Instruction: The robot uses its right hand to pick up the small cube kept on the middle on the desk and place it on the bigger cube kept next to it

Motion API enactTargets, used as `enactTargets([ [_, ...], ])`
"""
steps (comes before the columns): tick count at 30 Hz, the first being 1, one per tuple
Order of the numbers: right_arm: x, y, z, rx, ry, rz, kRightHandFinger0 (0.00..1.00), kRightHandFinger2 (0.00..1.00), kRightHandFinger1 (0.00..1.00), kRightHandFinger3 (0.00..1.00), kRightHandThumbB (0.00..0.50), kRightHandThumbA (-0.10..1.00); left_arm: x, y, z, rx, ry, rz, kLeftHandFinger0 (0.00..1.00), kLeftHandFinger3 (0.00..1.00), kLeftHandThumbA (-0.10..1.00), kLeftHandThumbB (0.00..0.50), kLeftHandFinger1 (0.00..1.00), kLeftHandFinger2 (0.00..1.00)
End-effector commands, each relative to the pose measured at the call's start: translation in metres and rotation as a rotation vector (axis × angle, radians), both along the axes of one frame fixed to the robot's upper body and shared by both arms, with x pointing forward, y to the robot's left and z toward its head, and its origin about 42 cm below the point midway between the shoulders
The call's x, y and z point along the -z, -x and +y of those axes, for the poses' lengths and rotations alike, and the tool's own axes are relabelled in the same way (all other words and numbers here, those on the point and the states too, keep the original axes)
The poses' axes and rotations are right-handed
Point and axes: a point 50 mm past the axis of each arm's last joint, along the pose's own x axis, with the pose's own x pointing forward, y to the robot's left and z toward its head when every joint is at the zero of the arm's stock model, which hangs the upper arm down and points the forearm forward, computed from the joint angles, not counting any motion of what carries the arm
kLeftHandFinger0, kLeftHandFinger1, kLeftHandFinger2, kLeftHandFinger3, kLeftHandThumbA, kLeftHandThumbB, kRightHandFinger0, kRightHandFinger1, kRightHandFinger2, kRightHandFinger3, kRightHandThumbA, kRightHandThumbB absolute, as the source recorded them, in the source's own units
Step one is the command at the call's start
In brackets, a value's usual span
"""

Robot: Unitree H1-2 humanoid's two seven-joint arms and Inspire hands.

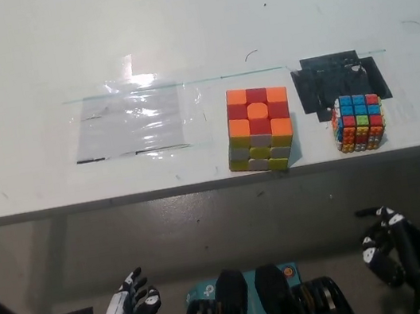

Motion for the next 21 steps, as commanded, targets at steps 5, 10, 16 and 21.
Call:
enactTargets([
  [5, -0.049, 0.007, -0.002, -0.055, -0.024, -0.077, 0.26, 0.38, 0.3, 0.67, 0.073, 0.22, -0.012, -0.009, 0.0, 0.009, -0.021, -0.07, 1.0, 1.0, 0.3, 0.314, 1.0, 1.0],
  [10, -0.085, 0.007, 0.002, -0.072, -0.052, -0.168, 0.26, 0.36, 0.29, 0.72, 0.091, 0.24, -0.01, -0.009, 0.001, 0.014, -0.026, -0.067, 1.0, 1.0, 0.3, 0.31, 1.0, 1.0],
  [16, -0.128, 0.006, 0.003, -0.133, -0.064, -0.274, 0.16, 0.28, 0.19, 0.68, 0.109, 0.21, -0.009, -0.007, 0.0, -0.002, -0.014, -0.064, 1.0, 1.0, 0.27, 0.31, 1.0, 1.0],
  [21, -0.165, 0.005, 0.001, -0.205, -0.01, -0.351, 0.23, 0.38, 0.26, 0.71, 0.111, 0.24, -0.008, -0.006, 0.003, 0.001, -0.01, -0.062, 1.0, 1.0, 0.28, 0.31, 1.0, 1.0],
])
